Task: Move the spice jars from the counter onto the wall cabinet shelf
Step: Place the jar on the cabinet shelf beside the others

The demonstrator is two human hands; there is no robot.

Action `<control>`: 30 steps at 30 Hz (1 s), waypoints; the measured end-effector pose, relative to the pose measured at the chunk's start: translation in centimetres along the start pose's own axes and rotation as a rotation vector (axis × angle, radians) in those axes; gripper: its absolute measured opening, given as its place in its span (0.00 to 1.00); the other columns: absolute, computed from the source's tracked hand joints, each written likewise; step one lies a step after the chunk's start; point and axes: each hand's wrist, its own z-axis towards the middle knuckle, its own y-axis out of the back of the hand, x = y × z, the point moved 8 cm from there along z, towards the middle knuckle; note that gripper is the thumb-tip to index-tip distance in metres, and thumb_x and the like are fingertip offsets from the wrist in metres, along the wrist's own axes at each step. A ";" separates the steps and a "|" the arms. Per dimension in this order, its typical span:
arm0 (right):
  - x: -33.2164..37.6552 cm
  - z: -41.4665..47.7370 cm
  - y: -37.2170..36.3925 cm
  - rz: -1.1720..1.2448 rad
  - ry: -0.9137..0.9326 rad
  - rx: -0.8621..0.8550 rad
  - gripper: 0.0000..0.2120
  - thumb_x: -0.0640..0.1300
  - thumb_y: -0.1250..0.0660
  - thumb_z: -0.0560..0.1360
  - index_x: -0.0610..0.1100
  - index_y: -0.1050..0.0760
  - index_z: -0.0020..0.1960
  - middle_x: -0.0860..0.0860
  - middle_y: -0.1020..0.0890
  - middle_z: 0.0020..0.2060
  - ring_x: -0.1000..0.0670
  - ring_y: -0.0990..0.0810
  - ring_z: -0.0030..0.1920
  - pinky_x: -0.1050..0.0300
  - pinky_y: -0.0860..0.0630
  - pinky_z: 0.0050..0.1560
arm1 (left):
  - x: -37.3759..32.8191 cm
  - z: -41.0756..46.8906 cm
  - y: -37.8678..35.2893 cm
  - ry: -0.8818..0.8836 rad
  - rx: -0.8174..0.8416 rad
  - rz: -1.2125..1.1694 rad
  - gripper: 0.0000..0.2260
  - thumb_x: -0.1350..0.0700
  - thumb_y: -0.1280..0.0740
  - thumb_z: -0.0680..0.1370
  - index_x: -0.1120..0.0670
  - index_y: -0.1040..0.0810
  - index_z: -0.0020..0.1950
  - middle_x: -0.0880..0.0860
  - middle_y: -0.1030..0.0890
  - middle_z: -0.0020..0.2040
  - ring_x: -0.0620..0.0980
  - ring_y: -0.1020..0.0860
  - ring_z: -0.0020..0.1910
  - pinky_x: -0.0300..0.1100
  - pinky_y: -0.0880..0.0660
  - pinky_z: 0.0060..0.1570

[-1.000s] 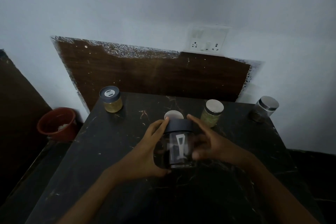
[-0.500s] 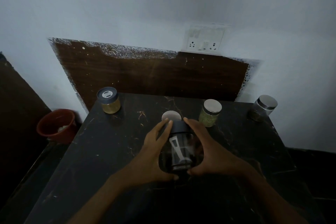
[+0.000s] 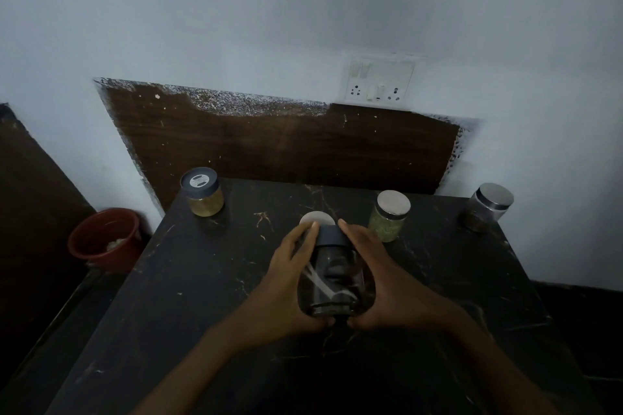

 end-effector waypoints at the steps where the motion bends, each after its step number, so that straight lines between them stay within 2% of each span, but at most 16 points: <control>1: 0.1 0.0 0.1 0.005 0.001 -0.001 0.59 0.43 0.22 0.62 0.59 0.63 0.73 0.69 0.54 0.69 0.73 0.51 0.67 0.81 0.40 0.58 | -0.1 0.1 0.1 -0.004 -0.017 0.004 0.54 0.43 0.24 0.62 0.48 0.57 0.77 0.44 0.55 0.75 0.45 0.49 0.75 0.49 0.36 0.70; 3: 0.2 -0.1 0.4 0.044 0.000 0.002 0.60 0.45 0.21 0.61 0.62 0.65 0.72 0.69 0.56 0.69 0.71 0.50 0.68 0.78 0.40 0.60 | -0.3 0.1 0.4 -0.006 -0.031 -0.043 0.52 0.45 0.23 0.63 0.49 0.53 0.76 0.45 0.50 0.74 0.43 0.45 0.74 0.43 0.34 0.69; 5: 0.0 -0.4 0.6 0.102 -0.020 0.016 0.62 0.45 0.20 0.60 0.65 0.67 0.71 0.70 0.57 0.70 0.68 0.49 0.69 0.74 0.41 0.63 | -0.4 0.0 0.6 0.006 -0.034 -0.103 0.52 0.47 0.23 0.63 0.48 0.54 0.76 0.44 0.49 0.73 0.38 0.44 0.72 0.31 0.35 0.65; 7: -0.3 -0.7 0.6 0.125 -0.049 0.032 0.62 0.45 0.20 0.60 0.65 0.67 0.71 0.68 0.55 0.70 0.65 0.46 0.70 0.75 0.41 0.62 | -0.2 -0.3 0.5 0.026 -0.029 -0.140 0.52 0.47 0.23 0.62 0.47 0.55 0.76 0.43 0.50 0.73 0.35 0.44 0.71 0.27 0.37 0.63; 9: -0.3 -0.8 0.5 0.122 -0.056 0.024 0.61 0.43 0.20 0.61 0.64 0.65 0.71 0.67 0.50 0.69 0.67 0.44 0.68 0.78 0.39 0.59 | 0.0 -0.4 0.2 0.035 -0.005 -0.147 0.54 0.46 0.23 0.62 0.47 0.57 0.76 0.42 0.51 0.74 0.37 0.45 0.72 0.32 0.35 0.66; 12: -0.1 -0.8 0.2 0.085 -0.037 0.009 0.59 0.41 0.21 0.61 0.61 0.62 0.72 0.65 0.49 0.69 0.73 0.45 0.65 0.80 0.38 0.58 | -0.1 -0.2 0.0 0.033 0.024 -0.090 0.58 0.42 0.22 0.60 0.46 0.60 0.76 0.39 0.55 0.75 0.44 0.49 0.75 0.49 0.34 0.69; 13: 0.1 -0.9 0.2 0.080 -0.027 0.008 0.59 0.41 0.21 0.61 0.59 0.62 0.73 0.64 0.49 0.69 0.73 0.45 0.65 0.80 0.38 0.58 | -0.2 -0.1 0.1 0.027 0.023 -0.068 0.57 0.41 0.22 0.60 0.46 0.59 0.77 0.39 0.54 0.75 0.45 0.48 0.75 0.51 0.34 0.69; 15: 0.3 -1.0 0.3 0.078 -0.015 0.014 0.59 0.41 0.21 0.61 0.58 0.63 0.73 0.65 0.50 0.69 0.76 0.47 0.64 0.81 0.40 0.57 | -0.6 -0.1 0.3 0.017 0.017 -0.069 0.55 0.42 0.22 0.60 0.48 0.54 0.77 0.41 0.49 0.73 0.44 0.43 0.73 0.49 0.32 0.67; 18: 0.4 -1.3 0.5 0.131 -0.016 0.022 0.62 0.42 0.20 0.60 0.58 0.66 0.72 0.70 0.54 0.67 0.82 0.51 0.61 0.85 0.43 0.54 | -0.9 -0.2 0.8 0.014 -0.007 -0.132 0.52 0.46 0.22 0.61 0.47 0.52 0.76 0.40 0.45 0.71 0.38 0.39 0.70 0.36 0.31 0.65; 21: 0.2 -1.5 0.5 0.187 -0.042 0.024 0.61 0.40 0.21 0.60 0.60 0.64 0.71 0.70 0.51 0.66 0.82 0.47 0.59 0.84 0.41 0.52 | -0.9 -0.4 1.1 0.022 -0.017 -0.184 0.52 0.44 0.23 0.60 0.43 0.53 0.74 0.36 0.45 0.70 0.35 0.39 0.69 0.28 0.34 0.62; 23: 0.2 -1.3 0.4 0.156 -0.042 0.003 0.58 0.40 0.21 0.61 0.59 0.61 0.72 0.68 0.48 0.66 0.81 0.46 0.60 0.84 0.40 0.53 | -0.8 -0.5 0.7 0.024 0.019 -0.160 0.55 0.43 0.22 0.60 0.42 0.56 0.75 0.36 0.48 0.72 0.36 0.43 0.71 0.33 0.34 0.65; 25: 0.3 -1.1 0.2 0.120 -0.032 -0.020 0.57 0.41 0.21 0.61 0.58 0.59 0.72 0.64 0.47 0.68 0.78 0.46 0.62 0.82 0.40 0.55 | -0.7 -0.4 0.6 0.013 0.027 -0.066 0.57 0.41 0.22 0.59 0.43 0.59 0.76 0.39 0.53 0.74 0.41 0.47 0.74 0.43 0.36 0.70; 27: 0.6 -1.0 0.1 0.096 -0.019 -0.036 0.58 0.42 0.20 0.61 0.57 0.59 0.73 0.64 0.48 0.70 0.74 0.47 0.66 0.81 0.40 0.57 | -0.8 -0.3 0.7 -0.004 0.002 0.005 0.56 0.40 0.23 0.60 0.44 0.57 0.76 0.41 0.51 0.74 0.43 0.47 0.73 0.49 0.36 0.70; 28: 0.7 -0.9 0.1 0.093 -0.016 -0.033 0.58 0.43 0.20 0.61 0.59 0.60 0.73 0.65 0.49 0.70 0.74 0.48 0.66 0.82 0.41 0.57 | -0.9 -0.3 0.8 -0.011 -0.009 -0.002 0.55 0.40 0.23 0.60 0.45 0.55 0.76 0.42 0.49 0.73 0.44 0.45 0.73 0.48 0.34 0.69; 30: 0.6 -1.0 0.2 0.115 -0.018 0.001 0.60 0.44 0.20 0.60 0.61 0.63 0.72 0.70 0.52 0.68 0.78 0.50 0.64 0.83 0.43 0.56 | -0.9 -0.4 0.9 -0.002 -0.015 -0.068 0.53 0.42 0.23 0.61 0.46 0.53 0.76 0.42 0.46 0.72 0.42 0.42 0.72 0.41 0.33 0.67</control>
